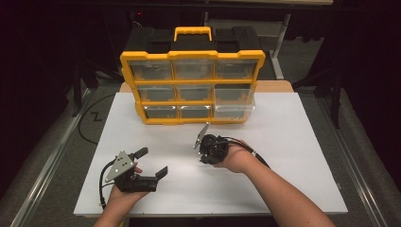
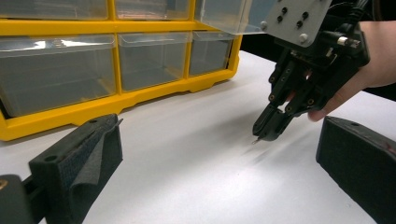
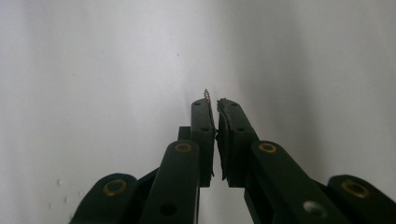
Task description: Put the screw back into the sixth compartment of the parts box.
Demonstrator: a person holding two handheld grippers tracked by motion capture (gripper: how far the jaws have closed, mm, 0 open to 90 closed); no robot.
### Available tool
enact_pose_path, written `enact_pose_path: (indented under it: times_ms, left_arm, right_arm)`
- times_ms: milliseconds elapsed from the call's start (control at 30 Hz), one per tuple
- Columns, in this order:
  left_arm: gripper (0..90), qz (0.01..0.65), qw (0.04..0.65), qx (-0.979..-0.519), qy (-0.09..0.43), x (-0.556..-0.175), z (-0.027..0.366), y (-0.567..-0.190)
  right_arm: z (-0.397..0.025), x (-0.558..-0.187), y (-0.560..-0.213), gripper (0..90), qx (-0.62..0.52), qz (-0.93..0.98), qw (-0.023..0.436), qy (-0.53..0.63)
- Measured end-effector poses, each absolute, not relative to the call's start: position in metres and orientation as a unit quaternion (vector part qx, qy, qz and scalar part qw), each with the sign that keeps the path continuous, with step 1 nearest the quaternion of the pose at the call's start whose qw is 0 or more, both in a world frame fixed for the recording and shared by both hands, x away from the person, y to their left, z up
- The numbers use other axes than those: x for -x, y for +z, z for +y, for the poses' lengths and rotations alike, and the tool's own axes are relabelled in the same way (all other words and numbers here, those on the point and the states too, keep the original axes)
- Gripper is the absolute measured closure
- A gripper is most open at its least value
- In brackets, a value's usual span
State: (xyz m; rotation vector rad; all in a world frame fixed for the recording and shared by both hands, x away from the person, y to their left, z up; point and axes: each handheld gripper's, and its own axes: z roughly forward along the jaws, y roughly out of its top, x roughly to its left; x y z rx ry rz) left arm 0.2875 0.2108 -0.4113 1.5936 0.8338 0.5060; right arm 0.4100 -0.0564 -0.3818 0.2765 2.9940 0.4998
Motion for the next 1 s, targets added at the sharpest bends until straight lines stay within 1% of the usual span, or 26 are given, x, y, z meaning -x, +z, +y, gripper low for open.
enact_pose_path:
  times_ms: [500, 1000]
  left_arm:
    - [1.1, 0.358, 0.595, -0.686, 0.218, -0.287, 0.21, -0.411]
    - [1.1, 0.358, 0.595, -0.686, 0.218, -0.287, 0.21, -0.411]
  right_arm:
    - [-0.088, -0.403, -0.371, 87.1, -0.11, 0.979, 0.063, 0.161]
    - [-0.115, -0.398, -0.366, 87.1, -0.138, 0.976, 0.066, 0.157]
